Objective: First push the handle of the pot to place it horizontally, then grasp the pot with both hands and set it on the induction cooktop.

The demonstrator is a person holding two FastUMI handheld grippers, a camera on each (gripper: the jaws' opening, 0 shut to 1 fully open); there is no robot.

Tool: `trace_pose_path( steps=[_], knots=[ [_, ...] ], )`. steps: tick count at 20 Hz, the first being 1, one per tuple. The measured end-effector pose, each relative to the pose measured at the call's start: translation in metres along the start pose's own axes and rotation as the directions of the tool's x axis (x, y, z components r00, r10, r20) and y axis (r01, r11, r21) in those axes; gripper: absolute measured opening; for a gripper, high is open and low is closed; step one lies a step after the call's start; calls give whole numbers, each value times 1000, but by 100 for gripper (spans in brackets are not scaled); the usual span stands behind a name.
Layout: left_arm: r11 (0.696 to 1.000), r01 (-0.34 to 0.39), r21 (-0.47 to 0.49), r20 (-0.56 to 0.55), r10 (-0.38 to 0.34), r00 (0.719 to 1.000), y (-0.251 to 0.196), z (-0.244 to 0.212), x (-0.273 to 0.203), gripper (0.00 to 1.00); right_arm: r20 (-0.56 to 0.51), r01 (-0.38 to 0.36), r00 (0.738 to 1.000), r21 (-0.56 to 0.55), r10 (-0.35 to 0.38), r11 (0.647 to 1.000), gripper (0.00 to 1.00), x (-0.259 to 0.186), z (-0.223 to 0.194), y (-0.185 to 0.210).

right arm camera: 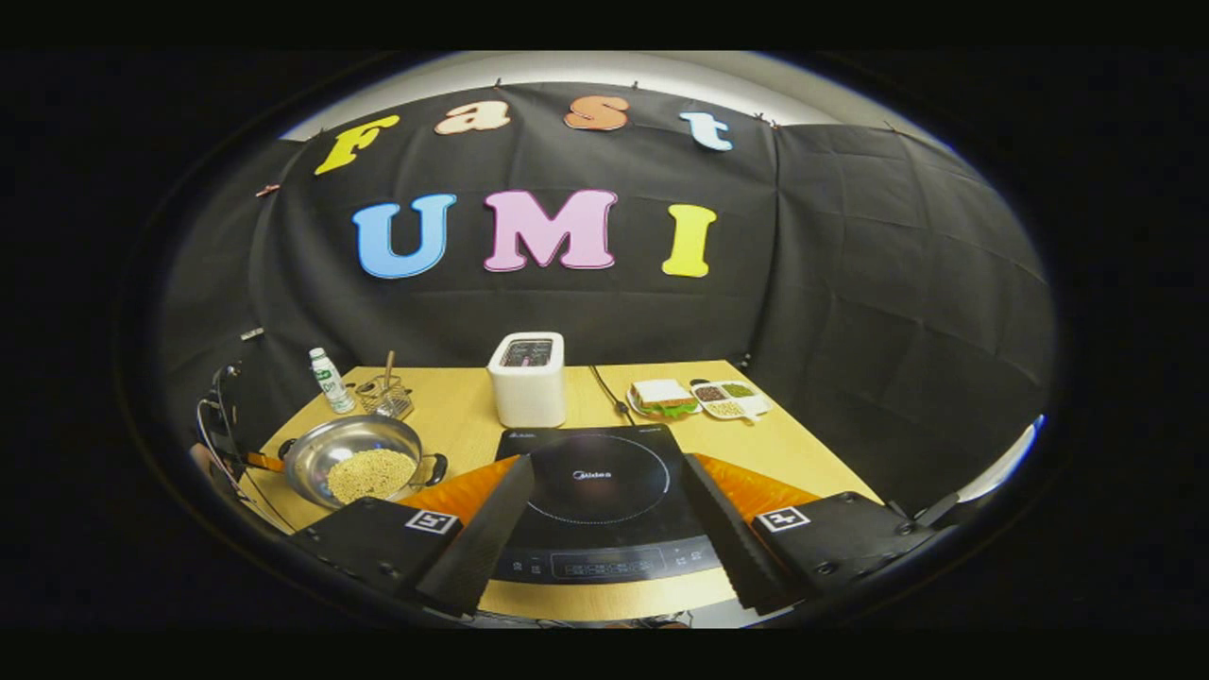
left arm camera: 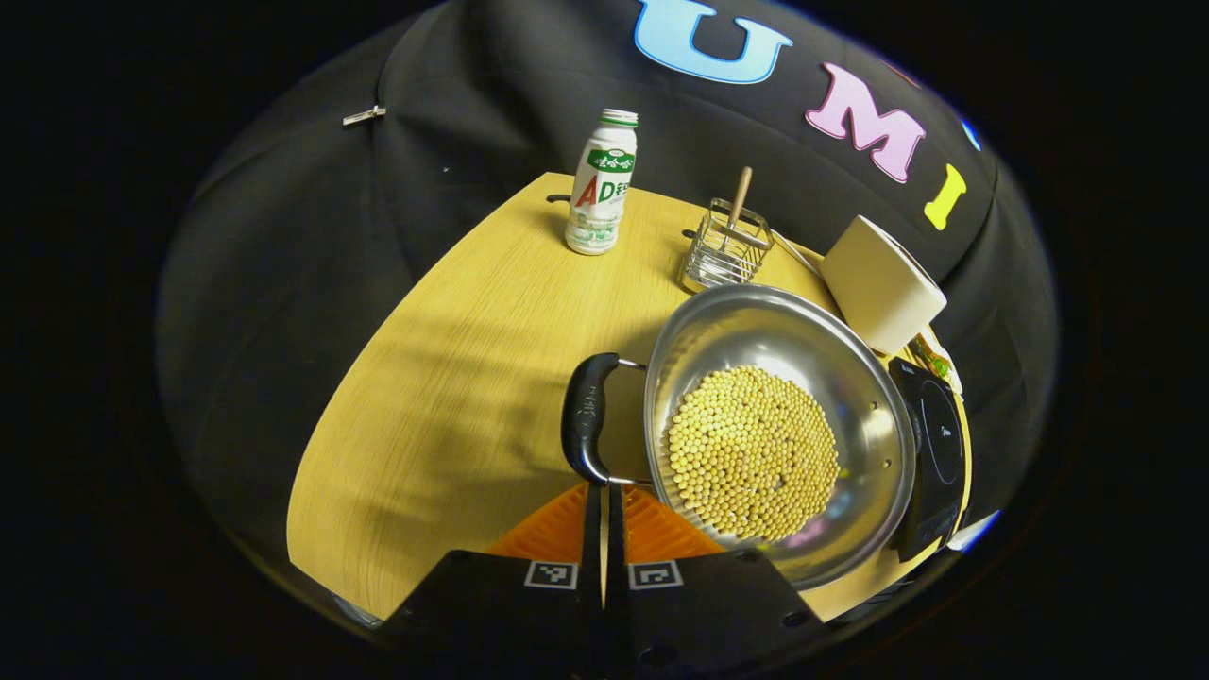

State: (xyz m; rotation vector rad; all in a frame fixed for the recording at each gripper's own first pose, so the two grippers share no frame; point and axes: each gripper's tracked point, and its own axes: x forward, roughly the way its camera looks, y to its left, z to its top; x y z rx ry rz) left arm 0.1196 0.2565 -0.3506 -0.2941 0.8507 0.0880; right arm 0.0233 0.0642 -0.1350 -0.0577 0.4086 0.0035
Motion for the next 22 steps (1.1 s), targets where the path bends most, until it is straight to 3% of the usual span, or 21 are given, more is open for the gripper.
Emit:
trace_pose_path(
  steps=[5, 13, 16, 17, 22],
  knots=[
    [1000, -3, -8, 11, 4, 1000, 1, 1, -7, 5, -16, -26, 1000, 4, 26, 1000, 98, 2, -3, 14],
    [998, -65, -22, 108, 67, 992, 23, 27, -52, 5, -73, -139, 987, 34, 141, 990, 99, 21, -10, 66],
    [997, -80, 21, 157, 76, 985, 27, 41, -62, 15, -98, -180, 978, 26, 182, 983, 98, 33, -15, 88],
    [997, -68, 35, 170, 61, 984, 23, 44, -65, 13, -116, -196, 973, 30, 198, 980, 99, 38, -18, 97],
    [997, -46, 57, 239, 31, 971, 12, 60, -64, 98, -177, -264, 948, 34, 265, 964, 99, 68, -28, 144]
  ],
)
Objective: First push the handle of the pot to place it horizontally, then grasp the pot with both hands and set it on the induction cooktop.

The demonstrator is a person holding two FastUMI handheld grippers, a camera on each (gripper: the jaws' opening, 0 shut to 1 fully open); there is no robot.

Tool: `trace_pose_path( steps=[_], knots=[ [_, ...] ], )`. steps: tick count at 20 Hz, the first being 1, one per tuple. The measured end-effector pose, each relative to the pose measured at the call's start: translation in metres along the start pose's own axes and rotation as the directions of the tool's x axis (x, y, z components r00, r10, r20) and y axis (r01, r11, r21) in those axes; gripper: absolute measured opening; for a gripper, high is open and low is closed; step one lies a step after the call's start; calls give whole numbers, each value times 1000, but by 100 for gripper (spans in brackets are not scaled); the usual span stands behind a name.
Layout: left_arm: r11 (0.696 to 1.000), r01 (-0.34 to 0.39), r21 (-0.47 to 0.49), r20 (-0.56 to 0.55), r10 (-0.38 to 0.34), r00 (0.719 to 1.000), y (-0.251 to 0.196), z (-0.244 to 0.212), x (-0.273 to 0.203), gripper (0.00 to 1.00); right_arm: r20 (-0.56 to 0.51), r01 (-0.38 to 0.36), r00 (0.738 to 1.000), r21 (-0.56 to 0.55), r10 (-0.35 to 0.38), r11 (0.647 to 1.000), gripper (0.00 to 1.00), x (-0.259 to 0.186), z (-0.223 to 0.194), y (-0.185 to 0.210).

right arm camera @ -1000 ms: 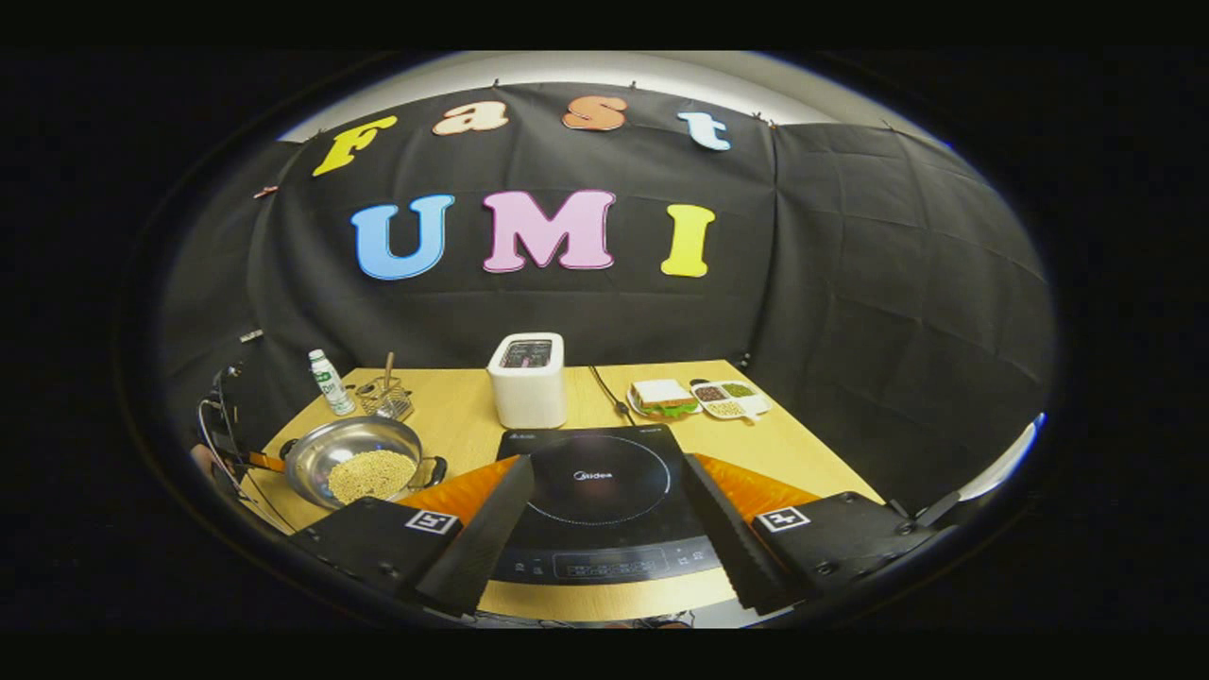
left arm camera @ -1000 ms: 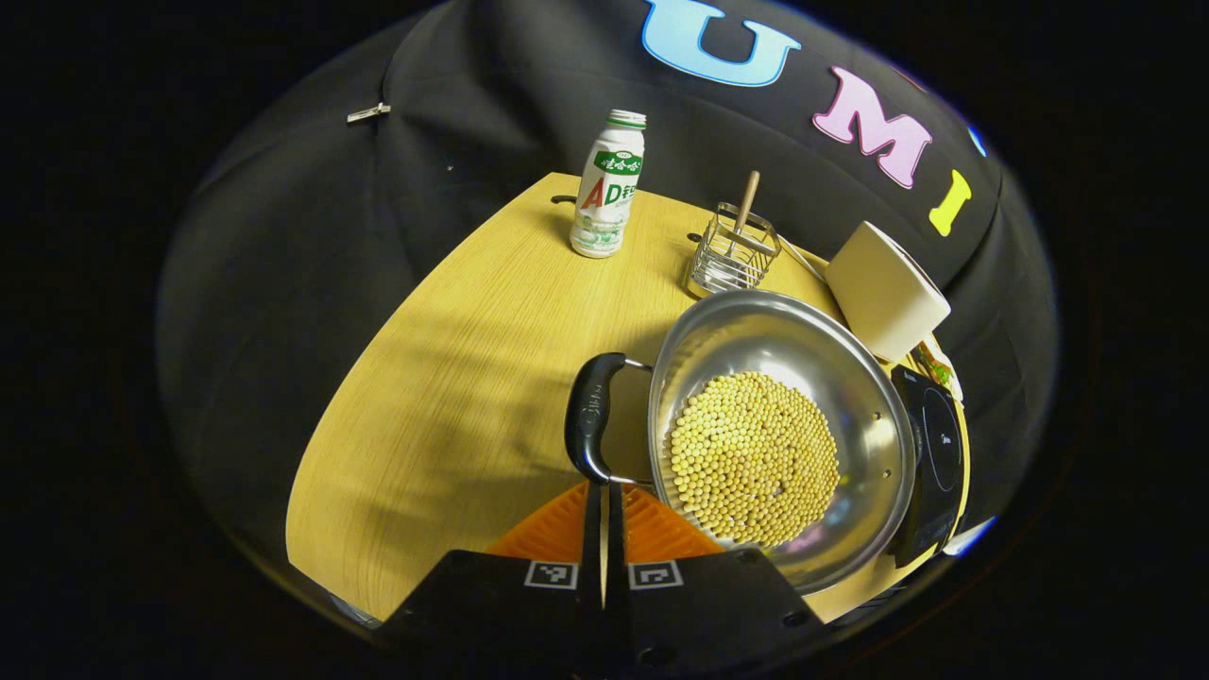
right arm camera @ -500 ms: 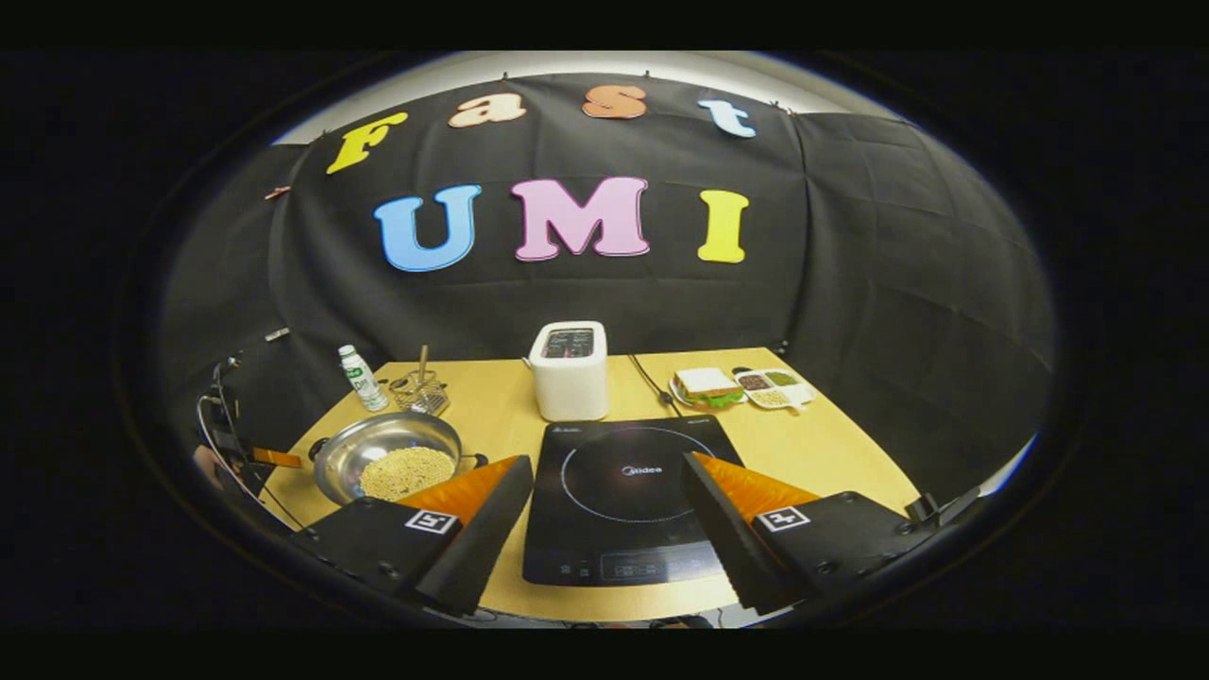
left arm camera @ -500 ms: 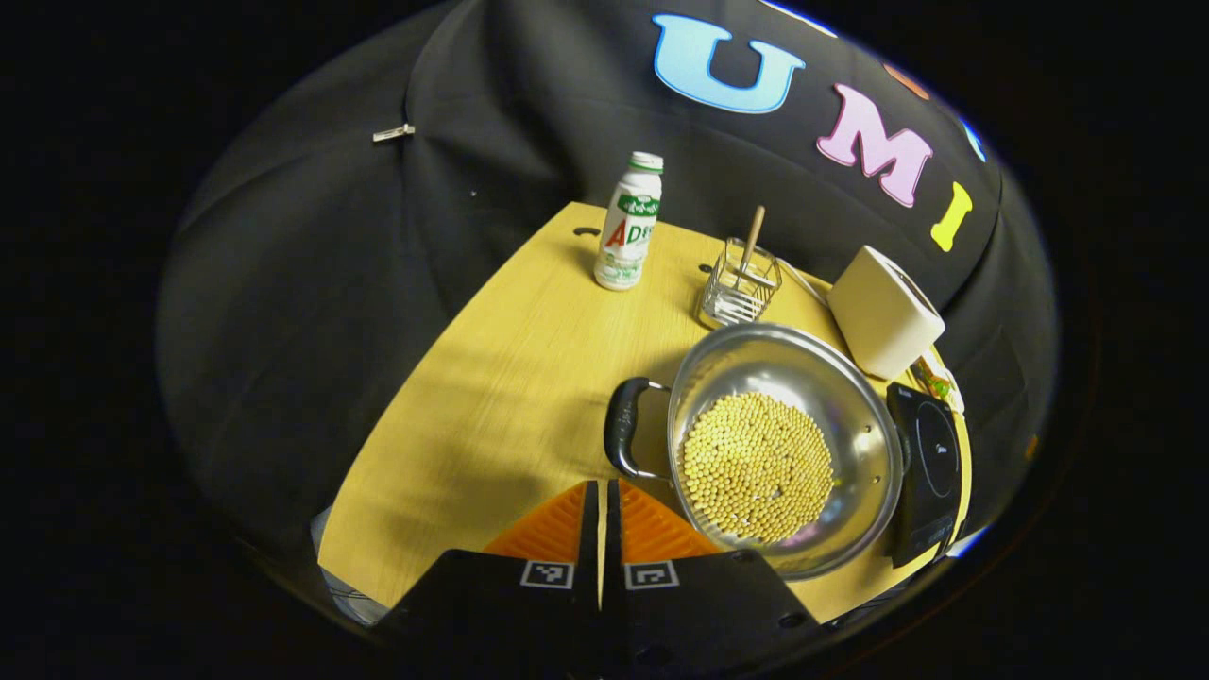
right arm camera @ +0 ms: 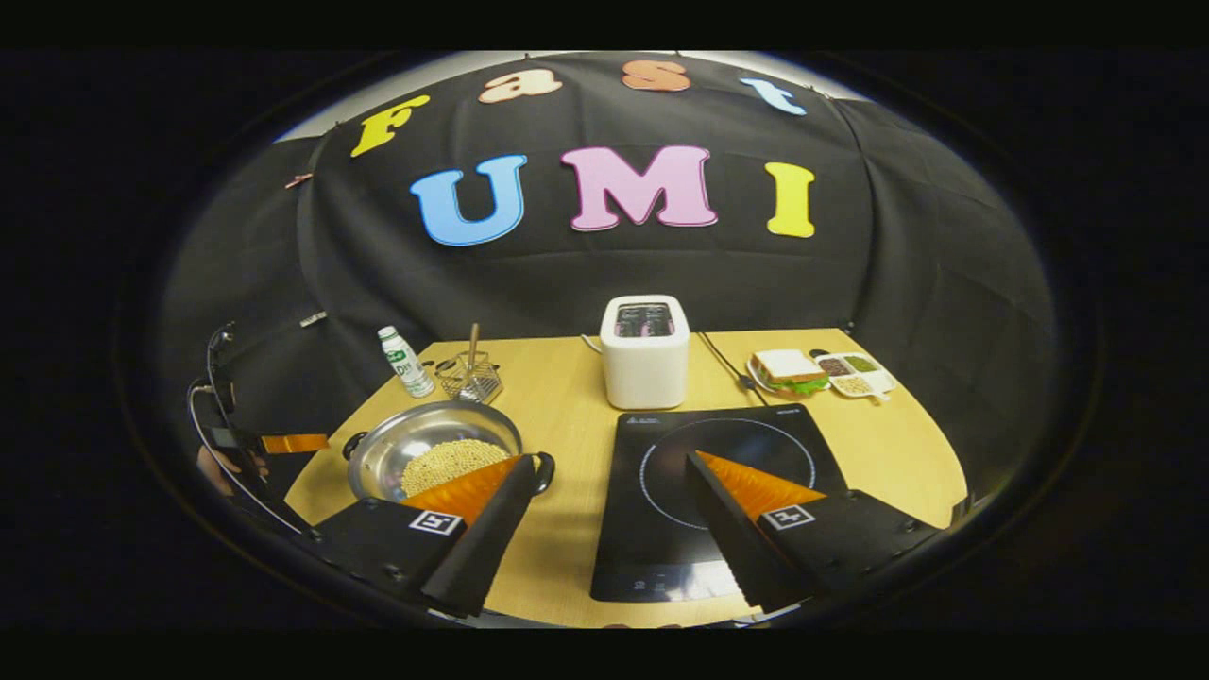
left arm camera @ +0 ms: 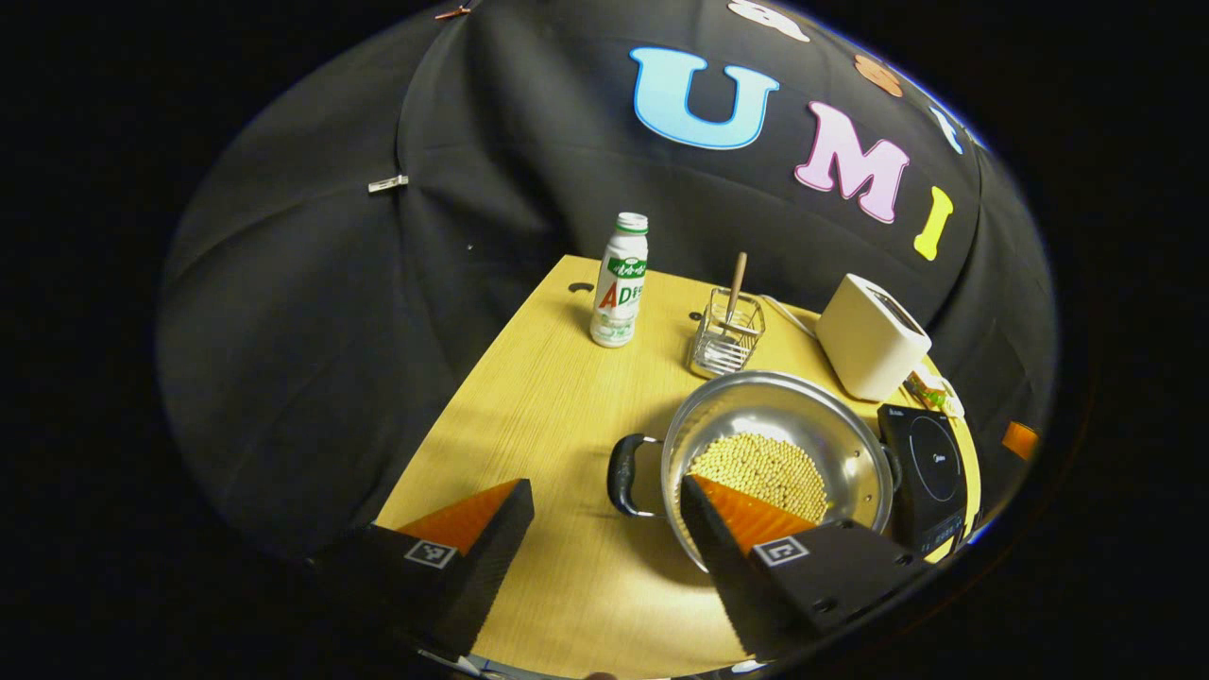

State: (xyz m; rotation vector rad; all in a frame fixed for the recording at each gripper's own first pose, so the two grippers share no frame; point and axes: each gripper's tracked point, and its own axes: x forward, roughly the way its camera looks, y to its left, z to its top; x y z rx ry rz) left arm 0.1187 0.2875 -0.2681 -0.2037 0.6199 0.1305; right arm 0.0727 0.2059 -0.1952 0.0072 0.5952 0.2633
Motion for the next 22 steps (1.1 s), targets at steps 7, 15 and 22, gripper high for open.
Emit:
trace_pose_path(
  steps=[7, 15, 22],
  knots=[
    [996, 36, 79, 22, -38, 999, -9, 16, 22, 95, -121, -58, 991, 14, 60, 998, 99, 63, -19, 36],
    [990, 105, 92, -22, -103, 994, -35, 13, 50, 95, -293, -114, 947, 77, 132, 990, 99, 113, -69, 67],
    [987, 122, 105, -67, -116, 991, -27, 1, 77, 95, -368, -120, 917, 109, 152, 987, 99, 141, -105, 76]
  ],
)
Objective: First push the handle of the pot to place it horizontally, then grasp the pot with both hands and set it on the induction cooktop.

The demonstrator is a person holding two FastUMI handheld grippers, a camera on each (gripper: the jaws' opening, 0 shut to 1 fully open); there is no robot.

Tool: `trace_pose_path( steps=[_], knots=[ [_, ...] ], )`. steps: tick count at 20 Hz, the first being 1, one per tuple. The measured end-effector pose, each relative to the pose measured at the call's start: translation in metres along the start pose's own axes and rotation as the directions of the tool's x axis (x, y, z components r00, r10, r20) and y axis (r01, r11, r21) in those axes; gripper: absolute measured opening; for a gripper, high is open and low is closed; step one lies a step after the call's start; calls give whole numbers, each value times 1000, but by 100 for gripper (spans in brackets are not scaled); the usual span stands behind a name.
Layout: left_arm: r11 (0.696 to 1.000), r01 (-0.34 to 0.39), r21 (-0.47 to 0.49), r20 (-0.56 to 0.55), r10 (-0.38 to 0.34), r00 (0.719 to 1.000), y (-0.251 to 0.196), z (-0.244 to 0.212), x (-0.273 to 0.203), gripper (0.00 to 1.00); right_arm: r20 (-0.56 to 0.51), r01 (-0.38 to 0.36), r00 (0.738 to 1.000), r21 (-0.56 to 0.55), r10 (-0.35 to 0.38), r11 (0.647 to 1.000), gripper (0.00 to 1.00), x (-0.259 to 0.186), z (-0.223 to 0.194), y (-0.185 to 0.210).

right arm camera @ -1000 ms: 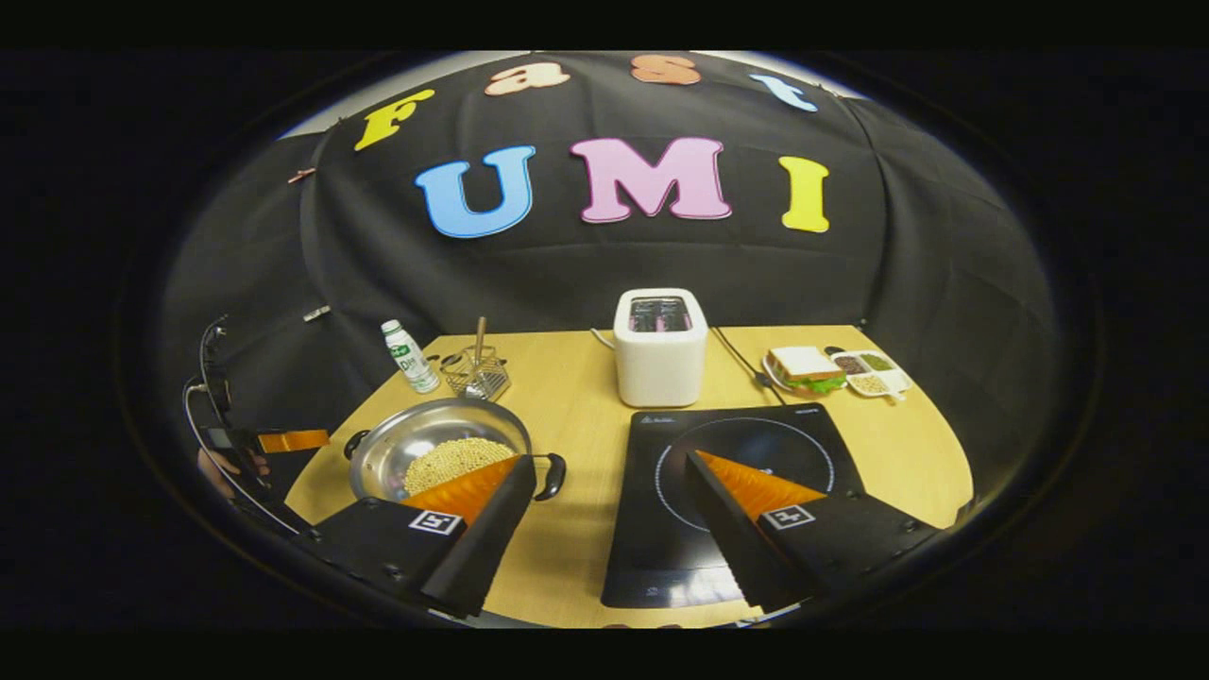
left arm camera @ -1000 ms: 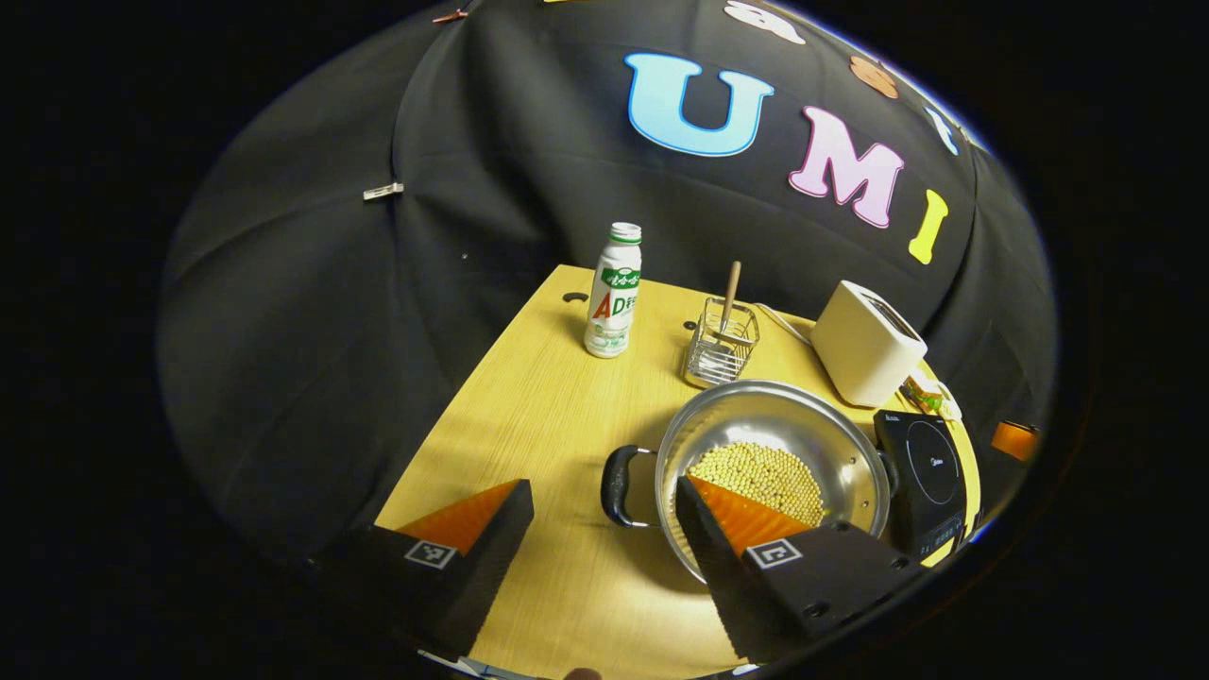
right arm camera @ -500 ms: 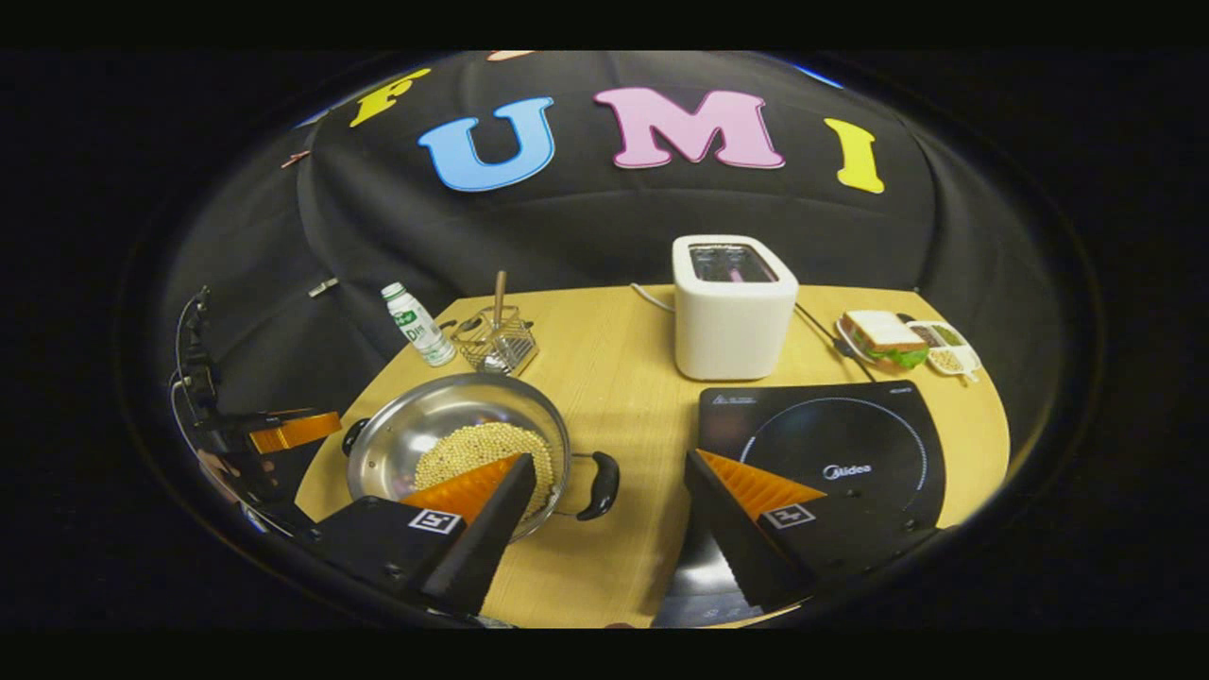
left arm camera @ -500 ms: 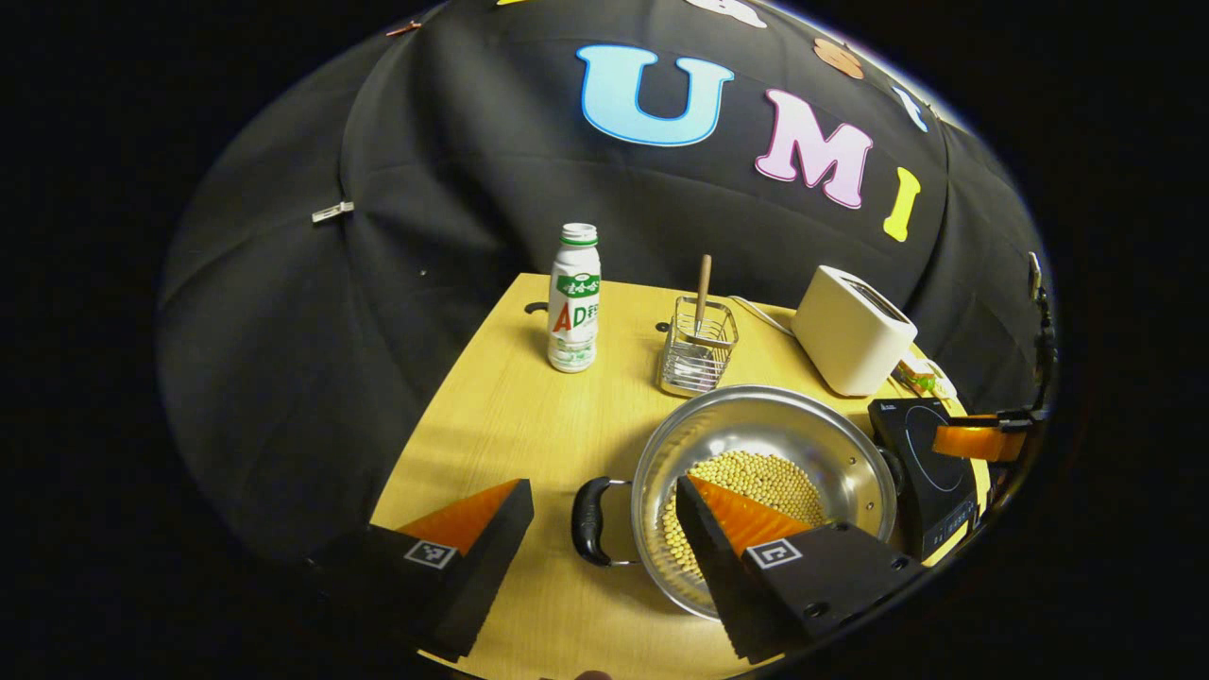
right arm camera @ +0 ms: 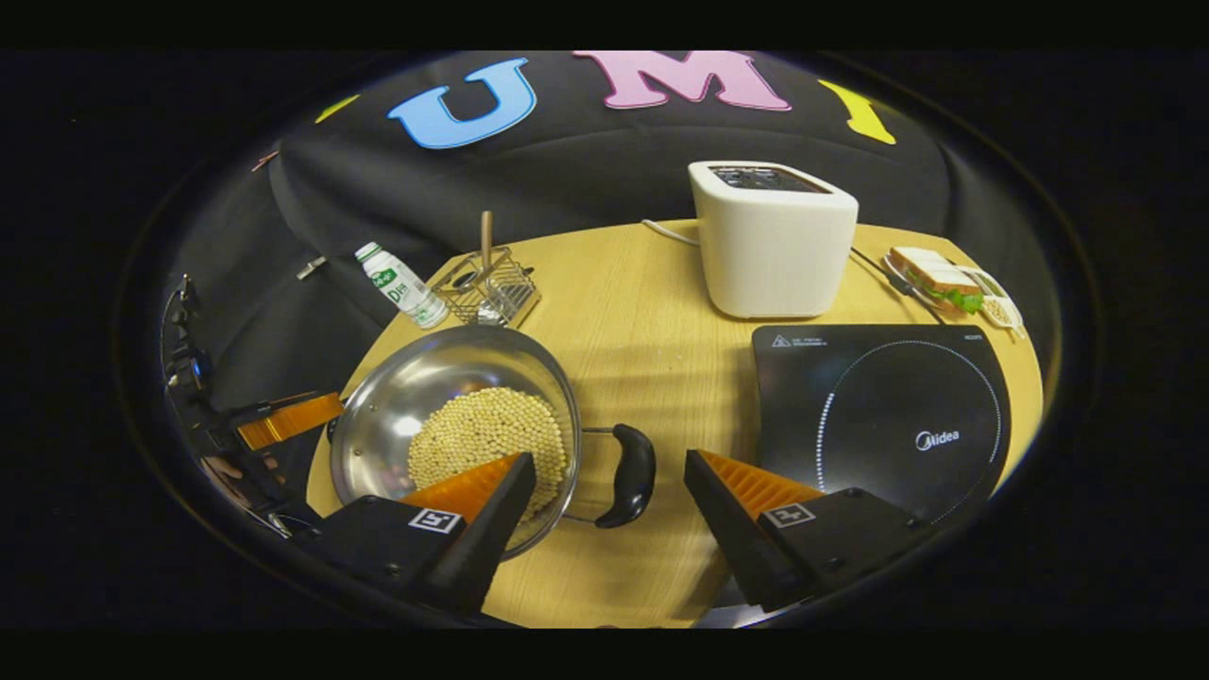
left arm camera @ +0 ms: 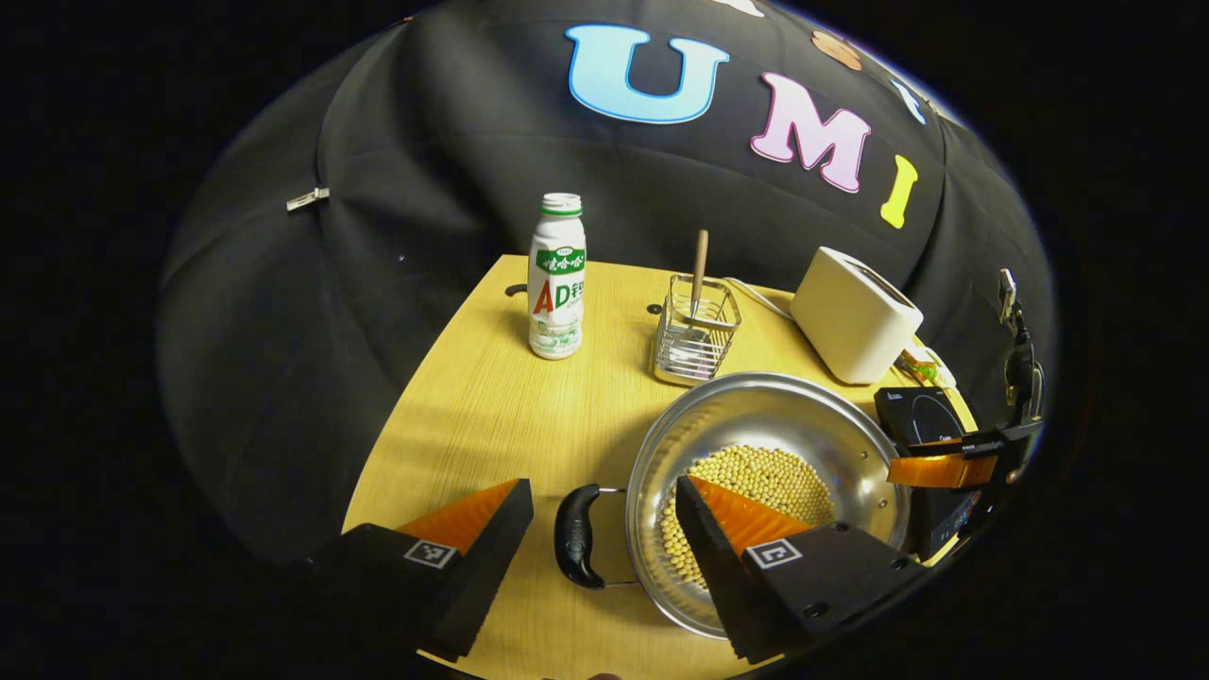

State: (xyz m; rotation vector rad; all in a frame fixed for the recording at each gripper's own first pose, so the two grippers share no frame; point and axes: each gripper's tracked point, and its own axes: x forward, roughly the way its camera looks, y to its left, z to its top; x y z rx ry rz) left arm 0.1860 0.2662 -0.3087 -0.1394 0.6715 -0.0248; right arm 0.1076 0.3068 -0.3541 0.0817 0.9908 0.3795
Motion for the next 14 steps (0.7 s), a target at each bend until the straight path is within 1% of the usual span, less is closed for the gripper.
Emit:
trace_pose_path(
  steps=[3, 6, 8, 10, 11, 12, 13, 14],
  knots=[
    [998, 45, -50, -47, -47, 998, -2, -15, 14, 96, -20, -20, 1000, 26, 21, 999, 99, 13, -5, 8],
    [990, 78, -121, -69, -86, 994, -7, -27, 27, 96, -30, -17, 999, 27, 18, 999, 99, 22, -11, 10],
    [990, 72, -120, -63, -80, 995, -5, -29, 32, 95, -20, -9, 1000, 35, 10, 999, 99, 26, -13, 10],
    [990, 83, -115, -64, -91, 994, -9, -31, 36, 94, 10, 7, 1000, 45, -7, 999, 99, 29, -11, 8],
    [990, 83, -112, -65, -91, 994, -10, -33, 39, 94, 22, 13, 1000, 54, -14, 998, 95, 32, -10, 8],
    [990, 85, -109, -61, -92, 994, -11, -32, 41, 93, 32, 27, 999, 64, -29, 998, 84, 33, -10, 6],
    [991, 85, -108, -56, -91, 994, -11, -31, 43, 91, 35, 28, 999, 77, -31, 997, 85, 35, -10, 8],
    [991, 79, -108, -48, -85, 995, -10, -30, 45, 86, 40, 41, 998, 85, -45, 996, 77, 36, -10, 7]
  ],
)
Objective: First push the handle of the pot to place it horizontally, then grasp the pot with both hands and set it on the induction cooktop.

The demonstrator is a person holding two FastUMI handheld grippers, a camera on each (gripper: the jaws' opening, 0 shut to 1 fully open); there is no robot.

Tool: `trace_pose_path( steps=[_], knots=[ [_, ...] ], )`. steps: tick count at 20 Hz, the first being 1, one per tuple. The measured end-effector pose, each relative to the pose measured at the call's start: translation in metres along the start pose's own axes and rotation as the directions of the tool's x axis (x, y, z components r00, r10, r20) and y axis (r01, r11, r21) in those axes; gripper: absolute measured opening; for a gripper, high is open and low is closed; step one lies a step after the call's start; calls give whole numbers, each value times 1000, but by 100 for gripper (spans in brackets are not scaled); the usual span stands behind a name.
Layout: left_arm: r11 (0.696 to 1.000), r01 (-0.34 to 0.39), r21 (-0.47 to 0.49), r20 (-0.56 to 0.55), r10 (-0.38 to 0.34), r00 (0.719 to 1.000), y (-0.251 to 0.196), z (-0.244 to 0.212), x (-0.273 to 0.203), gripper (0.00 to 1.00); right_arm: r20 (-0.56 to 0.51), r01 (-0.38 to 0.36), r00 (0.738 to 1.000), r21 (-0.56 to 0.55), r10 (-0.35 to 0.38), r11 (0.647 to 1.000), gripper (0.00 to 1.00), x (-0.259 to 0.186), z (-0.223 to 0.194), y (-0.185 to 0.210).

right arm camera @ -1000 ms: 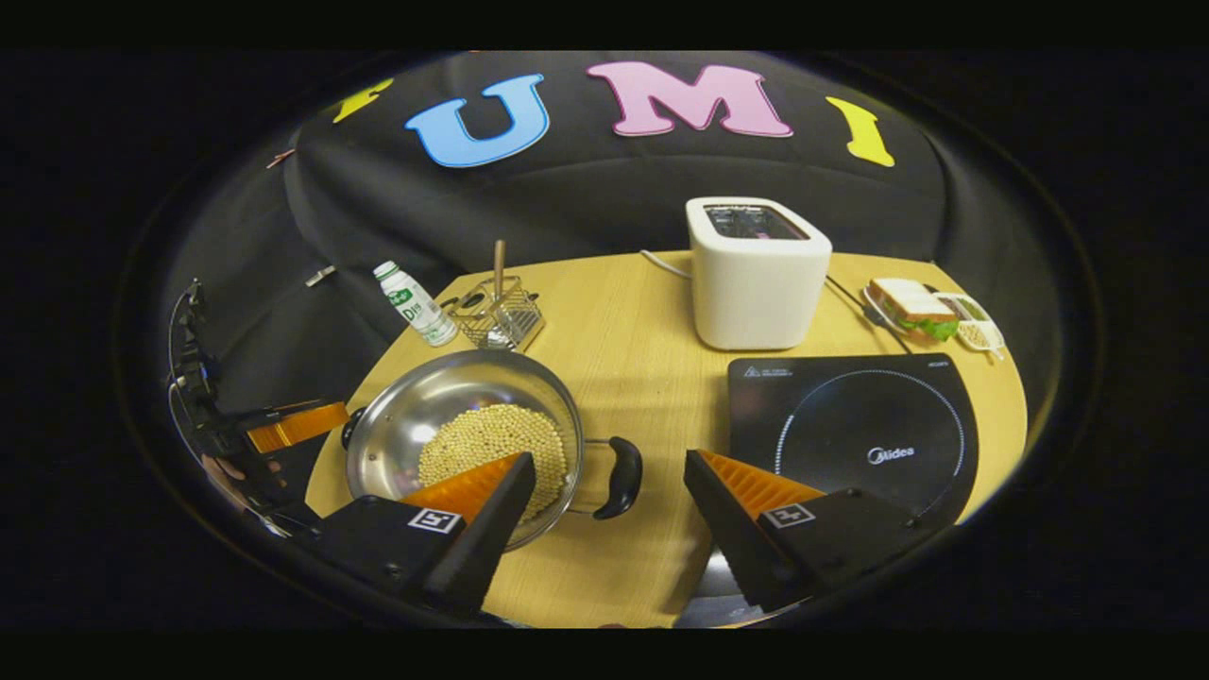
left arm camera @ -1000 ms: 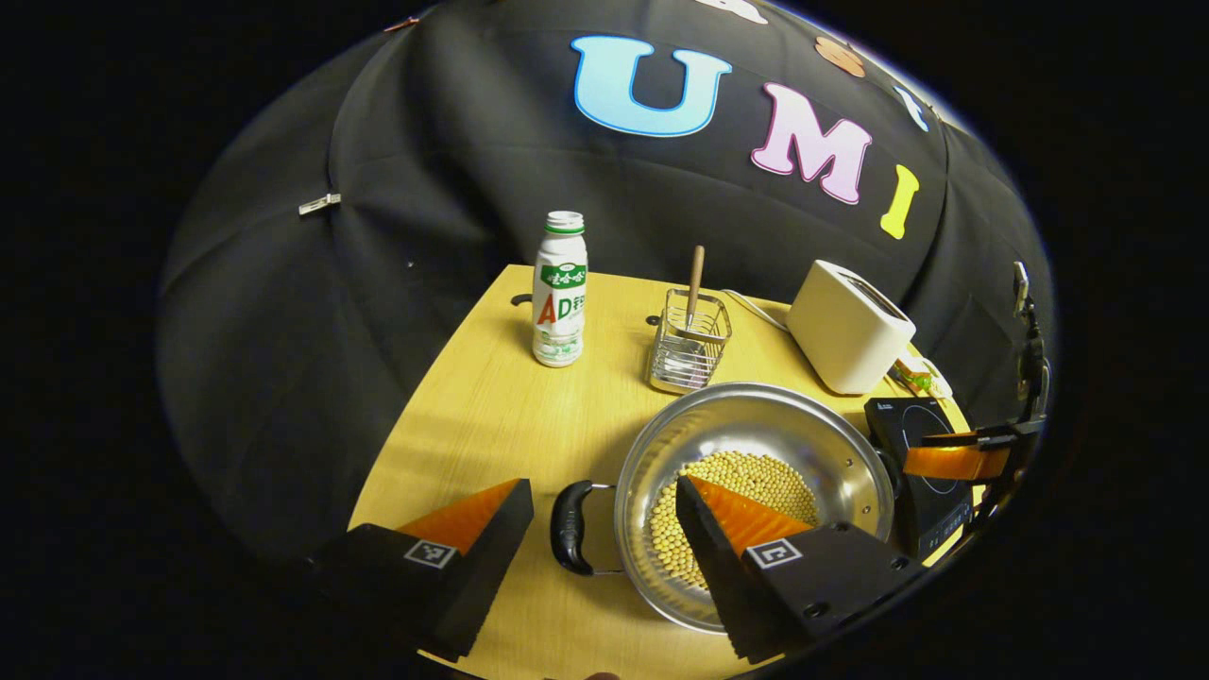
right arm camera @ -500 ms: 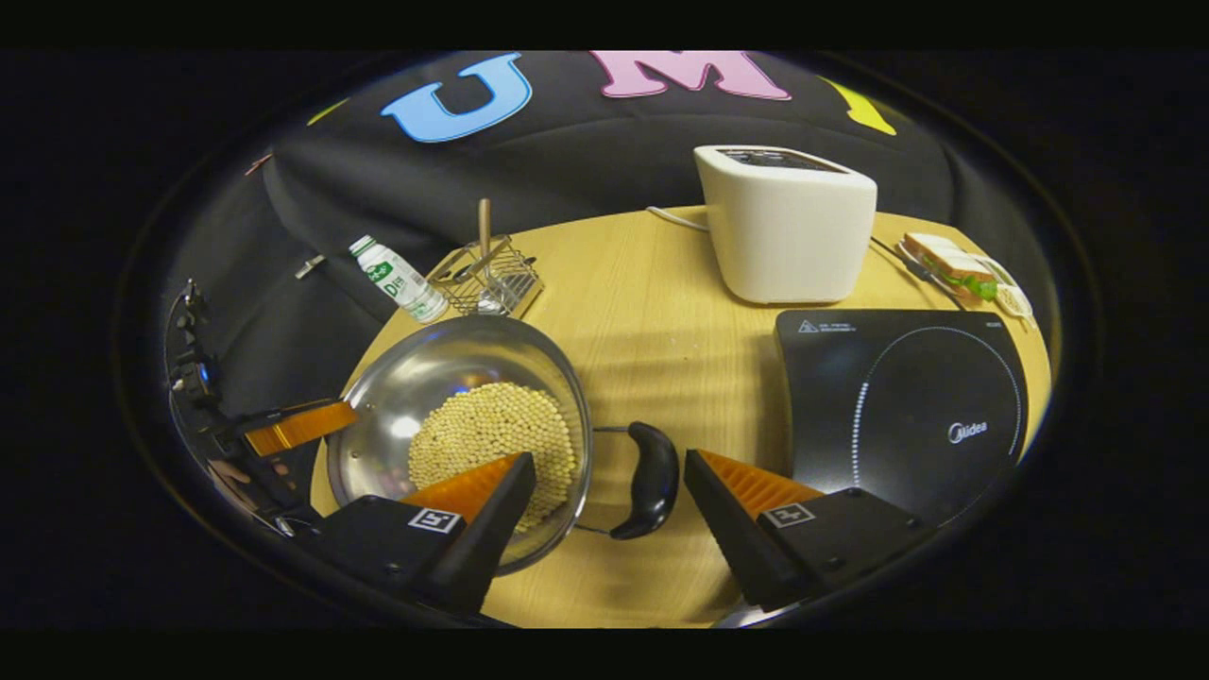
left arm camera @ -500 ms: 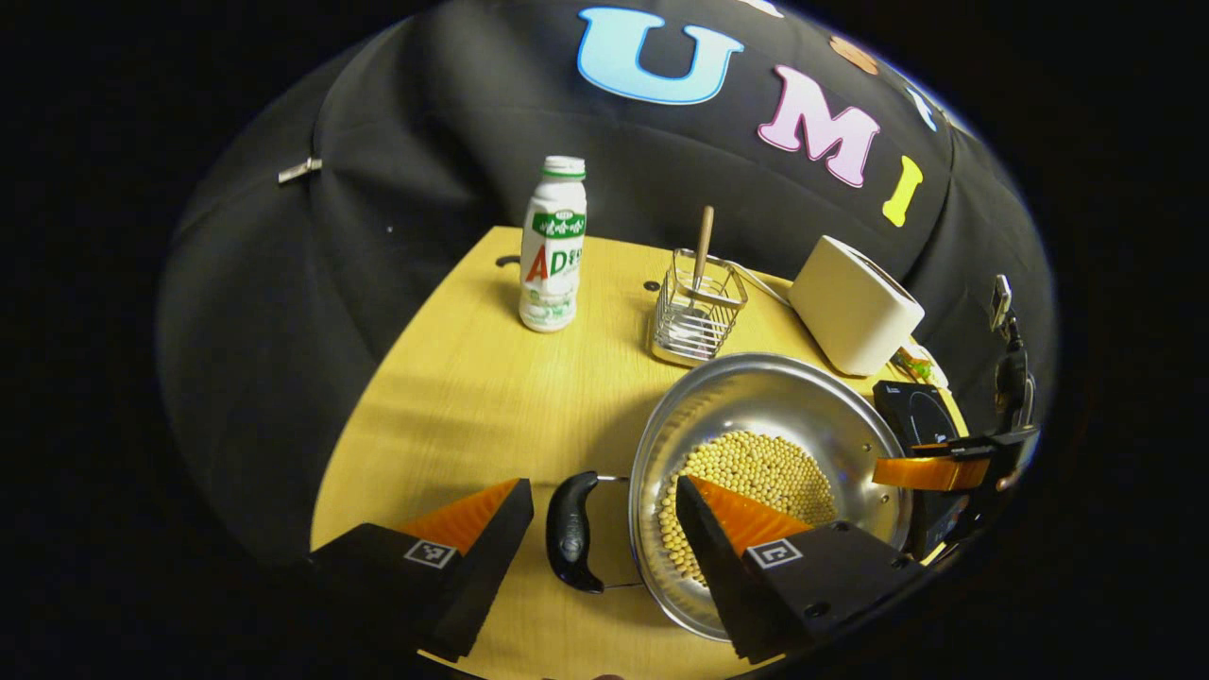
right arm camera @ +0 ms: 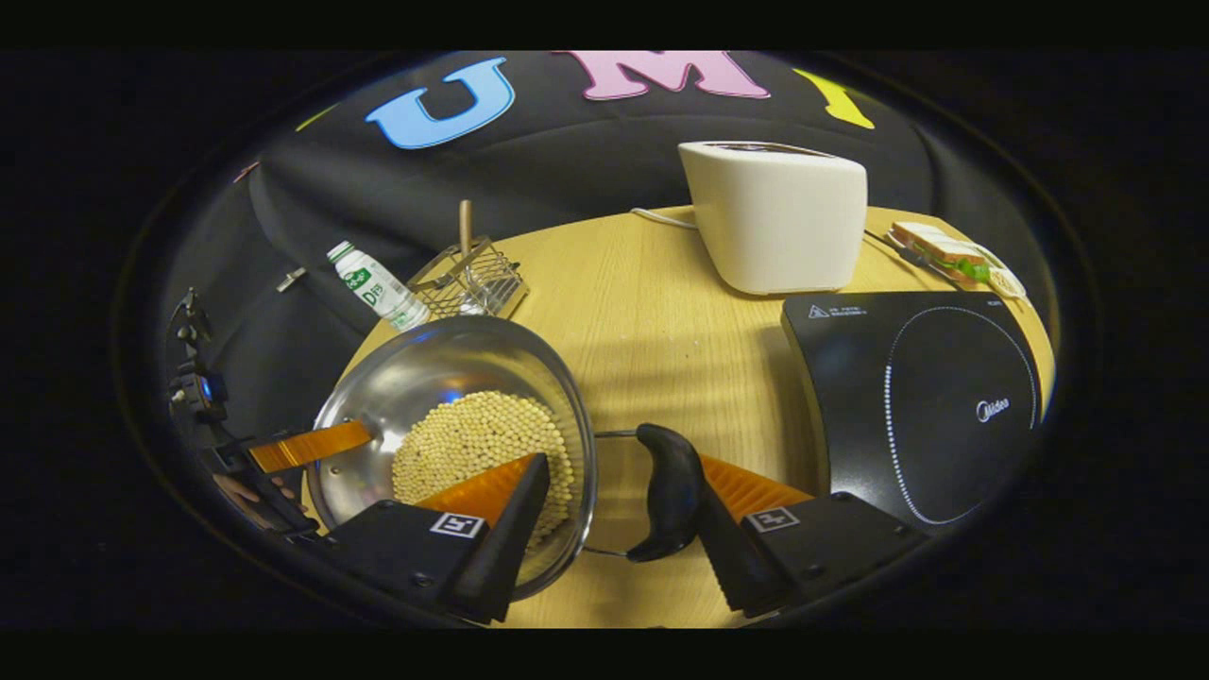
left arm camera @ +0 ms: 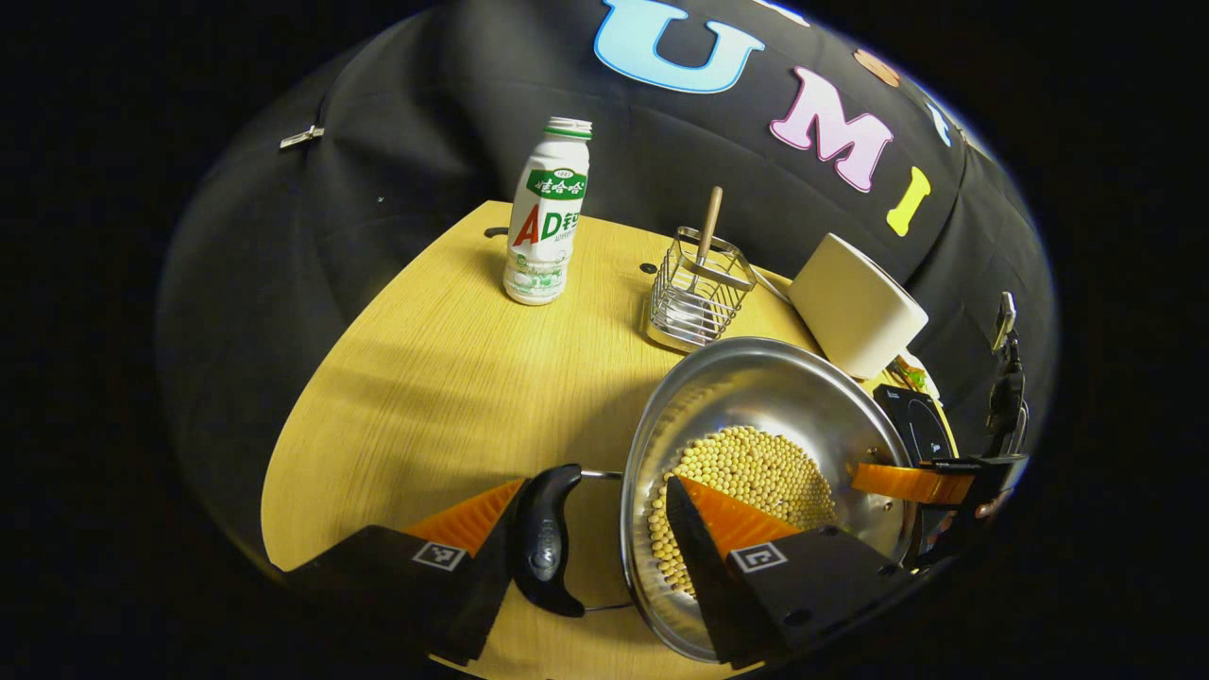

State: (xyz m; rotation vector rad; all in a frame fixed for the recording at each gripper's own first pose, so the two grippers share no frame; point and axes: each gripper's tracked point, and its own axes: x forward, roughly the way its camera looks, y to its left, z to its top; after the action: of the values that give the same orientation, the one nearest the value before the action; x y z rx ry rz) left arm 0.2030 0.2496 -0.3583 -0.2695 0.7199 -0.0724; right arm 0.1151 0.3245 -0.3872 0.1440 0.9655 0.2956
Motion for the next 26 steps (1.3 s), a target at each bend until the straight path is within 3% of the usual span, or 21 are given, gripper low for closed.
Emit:
trace_pose_path(
  steps=[1, 2, 3, 4, 5, 8, 12, 16, 26],
  knots=[
    [1000, -8, -3, 6, 8, 1000, 2, 1, 2, 84, 15, 21, 1000, 5, -21, 1000, 84, 1, 3, -5],
    [1000, -22, -8, 9, 22, 1000, 5, 2, 3, 81, 36, 36, 999, 17, -37, 999, 80, 1, 5, -10],
    [999, -35, -13, 14, 35, 999, 9, 1, 3, 79, 52, 43, 998, 34, -45, 999, 70, 1, 7, -11],
    [999, -31, -21, 18, 31, 999, 10, 1, 1, 70, 68, 47, 996, 52, -50, 998, 65, 2, 7, -10],
    [999, -29, -27, 19, 30, 999, 10, 0, 3, 68, 75, 54, 996, 48, -57, 997, 63, 4, 7, -10],
    [999, -34, -30, 10, 34, 999, 10, -4, 3, 67, 85, 81, 993, -10, -80, 997, 64, 5, 6, -14],
    [998, -53, 42, 23, 52, 998, 11, -6, 2, 66, 69, 78, 995, -20, -77, 997, 60, 3, 7, -11],
    [998, -55, 24, 35, 54, 998, 10, -6, 0, 60, 64, 67, 996, -35, -65, 997, 57, 4, 8, -11],
    [995, -87, 38, 50, 85, 995, 1, -6, -18, 59, 71, 63, 996, -51, -59, 997, 57, -13, 8, -11]
  ],
)
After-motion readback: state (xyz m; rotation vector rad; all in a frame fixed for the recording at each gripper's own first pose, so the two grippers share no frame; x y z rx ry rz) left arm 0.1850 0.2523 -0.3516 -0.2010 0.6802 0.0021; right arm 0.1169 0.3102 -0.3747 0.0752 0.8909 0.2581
